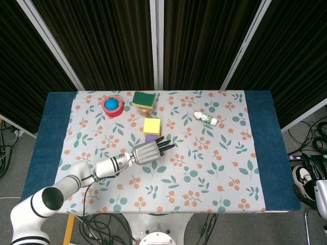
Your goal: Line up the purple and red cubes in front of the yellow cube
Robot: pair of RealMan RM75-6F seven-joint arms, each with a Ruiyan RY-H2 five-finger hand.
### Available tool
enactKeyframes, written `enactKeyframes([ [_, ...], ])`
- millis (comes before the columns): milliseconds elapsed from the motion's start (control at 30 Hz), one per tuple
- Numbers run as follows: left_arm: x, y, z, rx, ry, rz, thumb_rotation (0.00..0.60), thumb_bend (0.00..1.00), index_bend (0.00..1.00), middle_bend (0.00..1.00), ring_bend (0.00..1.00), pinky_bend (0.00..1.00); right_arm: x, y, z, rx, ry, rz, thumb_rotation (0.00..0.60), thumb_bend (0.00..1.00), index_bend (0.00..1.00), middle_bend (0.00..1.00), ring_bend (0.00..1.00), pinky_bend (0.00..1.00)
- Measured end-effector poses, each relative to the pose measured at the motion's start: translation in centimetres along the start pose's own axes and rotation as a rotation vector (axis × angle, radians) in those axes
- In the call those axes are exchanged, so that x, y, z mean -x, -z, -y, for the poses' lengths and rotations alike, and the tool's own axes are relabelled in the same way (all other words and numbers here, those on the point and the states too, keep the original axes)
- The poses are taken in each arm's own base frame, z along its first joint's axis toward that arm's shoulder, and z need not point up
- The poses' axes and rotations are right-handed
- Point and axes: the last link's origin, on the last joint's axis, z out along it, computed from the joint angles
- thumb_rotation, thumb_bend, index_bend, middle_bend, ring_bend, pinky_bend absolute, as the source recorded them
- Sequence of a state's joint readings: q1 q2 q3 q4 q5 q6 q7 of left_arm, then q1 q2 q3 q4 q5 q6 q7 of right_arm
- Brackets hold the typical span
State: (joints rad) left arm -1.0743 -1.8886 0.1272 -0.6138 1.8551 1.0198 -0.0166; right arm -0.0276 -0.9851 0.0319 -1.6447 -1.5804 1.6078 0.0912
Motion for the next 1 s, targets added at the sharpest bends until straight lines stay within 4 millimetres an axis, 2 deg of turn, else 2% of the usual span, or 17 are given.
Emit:
enactKeyframes([
  [400, 0.0, -0.3, 0.2, -0.011, -0.001, -0.007, 0.600, 0.23, 0.51, 0.11, 0.08, 0.18, -0.1, 0.1, -0.1, 0.004, 0.001, -0.004, 0.600, 0.22, 0.00, 0.14, 0.07, 0.19],
  [600, -0.5, 0.5, 0.2, -0.026, 0.030, -0.060, 0.600, 0.23, 0.47, 0.11, 0.08, 0.18, -0.3, 0.3, -0.3, 0.006, 0.001, -0.007, 0.600, 0.22, 0.00, 0.14, 0.06, 0.19],
  [733, -1.3, 1.7, 0.3, -0.050, 0.082, -0.129, 0.600, 0.21, 0.38, 0.11, 0.08, 0.18, -0.2, 0.2, -0.3, 0.001, -0.001, -0.007, 0.600, 0.22, 0.00, 0.14, 0.07, 0.19],
  [833, -2.2, 2.2, -0.2, -0.083, 0.188, -0.198, 0.600, 0.16, 0.28, 0.11, 0.08, 0.18, -0.1, 0.1, -0.1, -0.006, -0.006, -0.007, 0.600, 0.22, 0.00, 0.14, 0.06, 0.19],
  [900, -2.7, 2.2, -0.4, -0.125, 0.276, -0.234, 0.600, 0.11, 0.23, 0.11, 0.08, 0.18, 0.0, 0.1, -0.1, -0.012, -0.008, -0.007, 0.600, 0.22, 0.00, 0.14, 0.06, 0.19],
  [1000, -3.4, 1.4, -0.5, -0.191, 0.376, -0.270, 0.600, 0.06, 0.20, 0.10, 0.08, 0.18, 0.0, 0.0, 0.0, -0.016, -0.008, -0.007, 0.600, 0.22, 0.00, 0.13, 0.07, 0.19],
])
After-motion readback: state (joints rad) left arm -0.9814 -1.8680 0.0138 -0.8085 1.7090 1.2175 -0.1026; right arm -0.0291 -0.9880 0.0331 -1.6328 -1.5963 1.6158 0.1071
